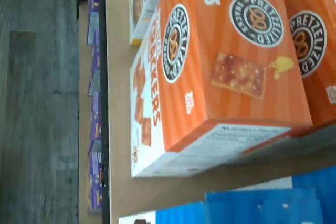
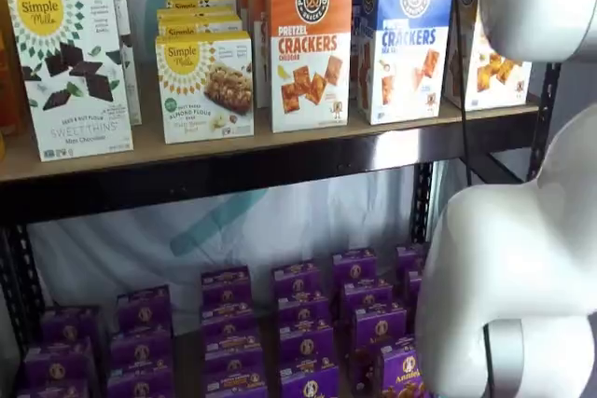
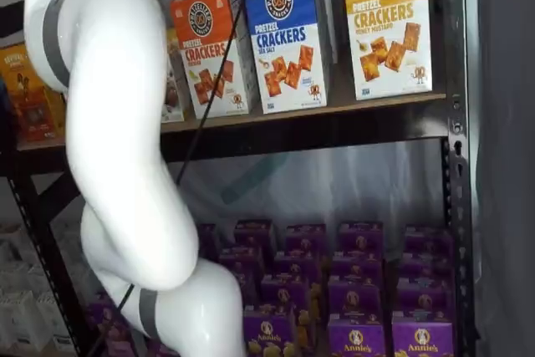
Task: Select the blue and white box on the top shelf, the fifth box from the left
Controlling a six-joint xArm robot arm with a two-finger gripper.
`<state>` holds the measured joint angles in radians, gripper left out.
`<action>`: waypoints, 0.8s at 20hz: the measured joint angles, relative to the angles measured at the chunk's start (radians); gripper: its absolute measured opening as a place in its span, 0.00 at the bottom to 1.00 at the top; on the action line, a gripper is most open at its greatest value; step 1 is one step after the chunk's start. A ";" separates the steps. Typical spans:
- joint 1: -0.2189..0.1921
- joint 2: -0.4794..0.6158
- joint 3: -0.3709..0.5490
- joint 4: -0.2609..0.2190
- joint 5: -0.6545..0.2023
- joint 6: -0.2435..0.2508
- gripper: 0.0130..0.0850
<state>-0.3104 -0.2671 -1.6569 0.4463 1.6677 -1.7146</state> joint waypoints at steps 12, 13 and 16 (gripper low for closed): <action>0.003 0.041 0.006 -0.054 -0.020 -0.036 1.00; 0.004 0.044 0.005 -0.057 -0.018 -0.037 1.00; 0.008 0.056 -0.008 -0.073 0.005 -0.038 1.00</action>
<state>-0.3024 -0.2109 -1.6652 0.3728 1.6722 -1.7524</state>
